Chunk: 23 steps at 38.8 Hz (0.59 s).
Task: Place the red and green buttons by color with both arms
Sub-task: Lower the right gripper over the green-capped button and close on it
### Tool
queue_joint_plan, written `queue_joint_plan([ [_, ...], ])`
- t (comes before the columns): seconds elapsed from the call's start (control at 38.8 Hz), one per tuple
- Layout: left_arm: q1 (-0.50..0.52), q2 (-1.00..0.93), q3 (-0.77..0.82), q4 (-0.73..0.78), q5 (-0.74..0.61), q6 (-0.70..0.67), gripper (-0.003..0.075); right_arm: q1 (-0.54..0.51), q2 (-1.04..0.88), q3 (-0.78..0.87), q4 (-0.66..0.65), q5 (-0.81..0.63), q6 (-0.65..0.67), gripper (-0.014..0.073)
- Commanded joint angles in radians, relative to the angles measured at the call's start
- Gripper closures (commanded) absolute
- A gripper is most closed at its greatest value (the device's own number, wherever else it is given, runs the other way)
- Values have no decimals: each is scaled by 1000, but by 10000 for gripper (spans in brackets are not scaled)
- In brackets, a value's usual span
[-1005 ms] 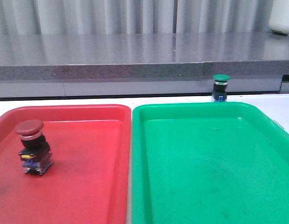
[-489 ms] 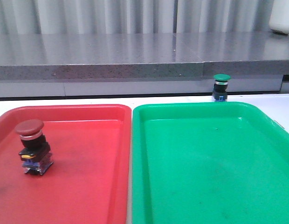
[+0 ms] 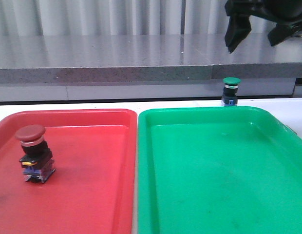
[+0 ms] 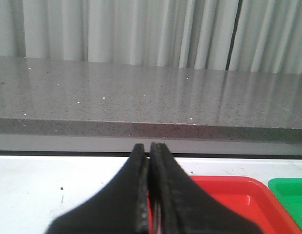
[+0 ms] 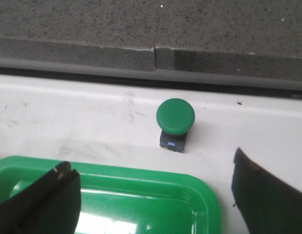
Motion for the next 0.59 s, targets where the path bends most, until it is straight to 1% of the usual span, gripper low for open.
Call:
queue_joint_plan([
  [0.0, -1, 23, -27, -10, -82, -6, 740, -9, 53, -123, 0, -5, 66, -49],
  [0.13, -1, 23, -27, -10, -82, -6, 740, -19, 169, -233, -2, 59, 98, -49],
  [0.39, -1, 23, -27, -10, -82, -6, 740, -55, 341, -388, -4, 93, 137, -46],
  [0.46, -1, 23, -27, -10, -82, -6, 740, -55, 380, -426, -4, 101, 137, -20],
  [0.57, -1, 23, -27, -10, -82, -6, 740, -55, 418, -463, -4, 102, 137, 50],
])
